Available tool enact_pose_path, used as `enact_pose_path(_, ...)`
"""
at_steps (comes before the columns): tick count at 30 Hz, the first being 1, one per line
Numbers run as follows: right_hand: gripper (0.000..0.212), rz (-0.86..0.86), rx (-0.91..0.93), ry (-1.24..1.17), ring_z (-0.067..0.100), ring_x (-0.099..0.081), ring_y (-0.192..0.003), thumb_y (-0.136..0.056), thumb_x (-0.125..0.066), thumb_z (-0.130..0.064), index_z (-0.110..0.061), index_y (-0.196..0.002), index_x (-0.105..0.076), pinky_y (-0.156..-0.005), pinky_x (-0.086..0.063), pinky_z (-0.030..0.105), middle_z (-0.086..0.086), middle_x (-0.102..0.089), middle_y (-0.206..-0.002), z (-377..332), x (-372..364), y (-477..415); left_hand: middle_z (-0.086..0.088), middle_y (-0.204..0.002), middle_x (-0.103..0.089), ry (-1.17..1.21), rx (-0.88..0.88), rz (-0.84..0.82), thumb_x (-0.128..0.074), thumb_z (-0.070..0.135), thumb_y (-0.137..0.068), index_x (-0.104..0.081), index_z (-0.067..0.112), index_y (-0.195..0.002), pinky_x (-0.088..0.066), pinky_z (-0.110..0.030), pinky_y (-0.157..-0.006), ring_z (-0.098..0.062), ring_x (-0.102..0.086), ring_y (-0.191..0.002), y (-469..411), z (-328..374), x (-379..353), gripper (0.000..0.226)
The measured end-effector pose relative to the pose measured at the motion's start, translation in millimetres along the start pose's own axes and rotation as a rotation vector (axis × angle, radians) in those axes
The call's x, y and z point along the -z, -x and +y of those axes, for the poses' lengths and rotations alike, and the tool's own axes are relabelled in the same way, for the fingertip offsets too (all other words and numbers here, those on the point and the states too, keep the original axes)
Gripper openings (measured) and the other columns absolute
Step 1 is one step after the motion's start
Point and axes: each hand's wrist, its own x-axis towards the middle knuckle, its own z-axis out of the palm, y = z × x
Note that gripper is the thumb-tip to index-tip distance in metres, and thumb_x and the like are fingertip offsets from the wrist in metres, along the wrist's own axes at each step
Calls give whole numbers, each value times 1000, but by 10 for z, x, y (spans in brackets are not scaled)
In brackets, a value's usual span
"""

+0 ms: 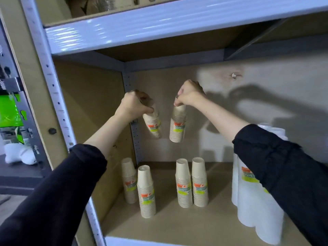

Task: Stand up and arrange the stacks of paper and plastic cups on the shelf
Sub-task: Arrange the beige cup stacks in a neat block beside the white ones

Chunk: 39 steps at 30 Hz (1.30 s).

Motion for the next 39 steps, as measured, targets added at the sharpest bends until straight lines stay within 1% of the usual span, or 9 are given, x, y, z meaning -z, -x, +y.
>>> enact_pose_path(4, 44, -56, 45, 59, 24, -67, -96, -64, -80, -21, -1, -102, -71, -75, -50, 26, 14, -71, -108, -105, 213, 114, -10, -118, -65, -19, -30, -19, -71, 17, -74, -64, 7, -118, -46, -25, -78, -23, -60, -109, 110, 172, 242, 46)
enact_pose_path(7, 43, -117, 44, 108, 22, -62, -65, -63, -81, -23, 0, -98, -72, -68, -51, 28, 13, -72, -92, -132, 366, 223, -9, -120, -65, -44, -46, -89, -71, 20, -77, -62, 7, -121, -41, -20, -81, -19, -59, -109, 183, 238, 336, 47)
enact_pose_path(11, 38, -247, 4, 159, 17, -52, -46, -65, -80, -19, 6, -93, -72, -51, -49, 26, 9, -59, -60, -84, 435, 445, -2, -100, -62, -86, -38, -281, -72, 24, -75, -65, 11, -118, -41, -22, -78, -14, -55, -92, 317, 285, 267, 46)
enact_pose_path(16, 24, -393, -54, 251, 23, -58, -54, -64, -81, -21, -5, -73, -66, -53, -49, 26, 4, -54, -54, 158, 245, 768, 0, -98, -65, -78, -91, -505, -76, 27, -72, -67, 13, -114, -43, -21, -77, -14, -58, -89, 551, 334, -115, 45)
enact_pose_path(21, 37, -485, -141, 293, 23, -59, -59, -63, -82, -25, -9, -58, -49, -49, -47, 25, 4, -55, -59, 478, -70, 993, 1, -99, -65, -119, -125, -655, -75, 26, -72, -68, 16, -112, -42, -20, -76, -13, -56, -89, 811, 355, -569, 42)
enact_pose_path(24, 32, -513, -162, 311, 23, -62, -64, -64, -82, -26, -5, -75, -59, -53, -49, 26, 9, -64, -80, 603, -198, 1106, 2, -97, -64, -113, -107, -701, -76, 26, -70, -69, 17, -109, -42, -21, -76, -13, -56, -89, 906, 324, -768, 41)
enact_pose_path(27, 51, -511, -188, 296, 26, -69, -92, -65, -82, -27, -2, -106, -64, -68, -52, 29, 12, -69, -106, 729, -305, 1178, 1, -98, -63, -115, -89, -753, -75, 24, -72, -68, 17, -112, -41, -22, -76, -13, -55, -90, 955, 274, -931, 41)
enact_pose_path(30, 55, -506, -205, 275, 25, -62, -82, -66, -82, -27, -1, -110, -63, -67, -48, 28, 14, -67, -114, 833, -419, 1227, 3, -99, -63, -99, -50, -763, -73, 25, -74, -67, 18, -111, -40, -22, -75, -14, -54, -91, 998, 197, -1063, 38)
enact_pose_path(39, 34, -629, -212, 220, 22, -58, -73, -66, -81, -27, -7, -87, -62, -61, -49, 27, 8, -60, -87, 948, -472, 1188, -3, -114, -64, -27, -11, -776, -71, 26, -78, -64, 16, -117, -41, -23, -81, -16, -55, -96, 975, 81, -1154, 40)
